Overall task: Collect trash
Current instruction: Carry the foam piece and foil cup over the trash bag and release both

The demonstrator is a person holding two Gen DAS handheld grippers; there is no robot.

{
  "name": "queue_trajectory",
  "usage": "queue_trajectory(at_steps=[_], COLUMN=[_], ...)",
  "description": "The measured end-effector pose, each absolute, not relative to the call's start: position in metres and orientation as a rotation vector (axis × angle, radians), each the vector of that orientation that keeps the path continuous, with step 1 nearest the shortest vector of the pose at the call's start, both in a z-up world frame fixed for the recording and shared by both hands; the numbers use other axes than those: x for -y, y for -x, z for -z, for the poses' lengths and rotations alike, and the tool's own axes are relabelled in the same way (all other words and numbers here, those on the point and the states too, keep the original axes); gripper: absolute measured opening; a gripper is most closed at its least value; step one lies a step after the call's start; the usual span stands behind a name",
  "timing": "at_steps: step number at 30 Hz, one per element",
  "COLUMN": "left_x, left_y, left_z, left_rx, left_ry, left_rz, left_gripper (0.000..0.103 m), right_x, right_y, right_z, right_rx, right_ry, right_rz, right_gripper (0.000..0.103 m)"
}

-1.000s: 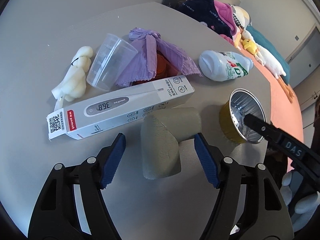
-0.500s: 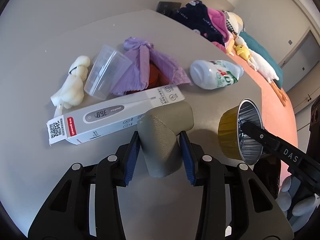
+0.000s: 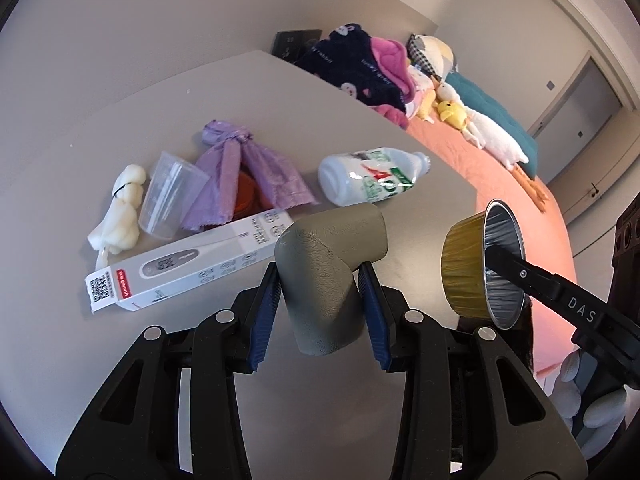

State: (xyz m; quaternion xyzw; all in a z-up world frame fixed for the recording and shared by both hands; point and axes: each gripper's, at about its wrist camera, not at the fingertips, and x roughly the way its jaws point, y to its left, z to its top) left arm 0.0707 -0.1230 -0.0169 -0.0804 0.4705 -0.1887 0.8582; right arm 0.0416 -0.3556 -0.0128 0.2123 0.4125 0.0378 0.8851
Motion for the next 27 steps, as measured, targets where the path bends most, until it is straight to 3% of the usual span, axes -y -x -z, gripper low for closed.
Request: queue_trajectory(at_steps=[27], left_x=[0.23], left_y=[-0.051], left_z=[-0.01], left_rx=[-0.958], left_ry=[0.04], left_rz=[0.669], left_gripper=[0.04], right_x=[0.438], right_y=[0.03], right_z=[-0.012], right_rx=[-0.749], right_ry=[-0.506], right_rz=[0.127], right_gripper=[0.007])
